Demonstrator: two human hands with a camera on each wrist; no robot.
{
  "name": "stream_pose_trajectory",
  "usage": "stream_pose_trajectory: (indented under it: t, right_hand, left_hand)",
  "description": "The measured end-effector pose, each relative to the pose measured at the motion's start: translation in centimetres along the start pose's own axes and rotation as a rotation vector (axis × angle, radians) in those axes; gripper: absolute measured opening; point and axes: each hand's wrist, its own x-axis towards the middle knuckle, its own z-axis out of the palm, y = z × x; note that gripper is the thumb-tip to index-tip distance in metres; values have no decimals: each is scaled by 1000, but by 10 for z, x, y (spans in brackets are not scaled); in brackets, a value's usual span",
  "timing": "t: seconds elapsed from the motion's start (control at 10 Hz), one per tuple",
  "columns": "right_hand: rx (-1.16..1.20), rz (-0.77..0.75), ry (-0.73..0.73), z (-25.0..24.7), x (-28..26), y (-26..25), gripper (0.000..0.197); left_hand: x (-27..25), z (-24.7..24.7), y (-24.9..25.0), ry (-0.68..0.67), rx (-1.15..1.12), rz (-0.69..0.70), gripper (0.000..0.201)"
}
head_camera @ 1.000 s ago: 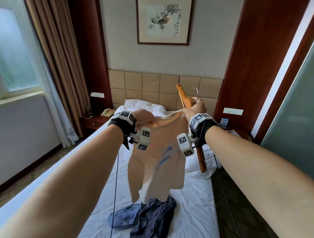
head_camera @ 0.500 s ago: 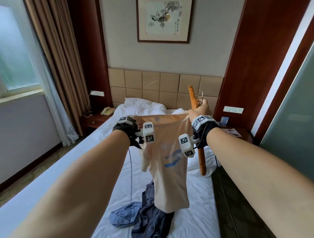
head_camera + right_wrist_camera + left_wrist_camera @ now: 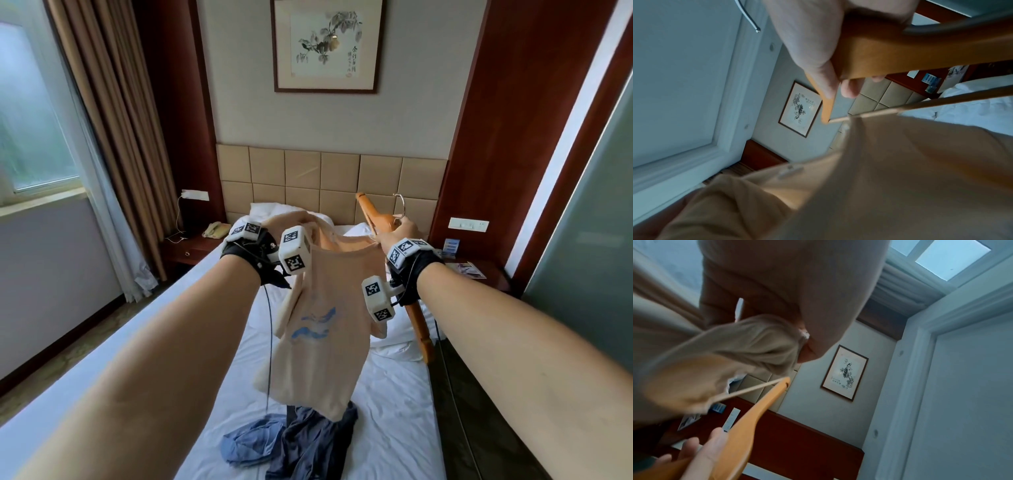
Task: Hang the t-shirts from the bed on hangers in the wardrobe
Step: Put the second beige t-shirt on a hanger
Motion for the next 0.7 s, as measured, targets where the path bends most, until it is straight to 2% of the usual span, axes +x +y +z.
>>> stream_pose_trajectory:
  t: [0.1, 0.2, 0.3, 0.4, 0.5, 0.6, 0.7]
  right_hand:
    - [52, 31, -53, -10, 2, -2, 22]
    - [83, -29, -32, -25, -6, -11, 38]
    - [231, -51, -23, -34, -17, -20, 51]
    - [299, -27, -21, -38, -21, -23, 63]
    - [309, 20, -44, -40, -19, -24, 71]
    - [346, 49, -66, -38, -17, -22, 63]
    - [366, 66, -72, -37, -16, -21, 58]
  left_hand:
    - [4, 3, 9, 29, -136, 5, 26]
    - [7, 9, 10, 106, -118, -32, 33]
    - [21, 2, 3, 210, -33, 16, 30]
    - [83, -25, -18, 303, 126, -105, 17]
    - [116, -42, -29, 424, 443, -131, 37]
    - [59, -27, -8, 456, 218, 30, 51]
    - [51, -32, -8, 591, 113, 21, 39]
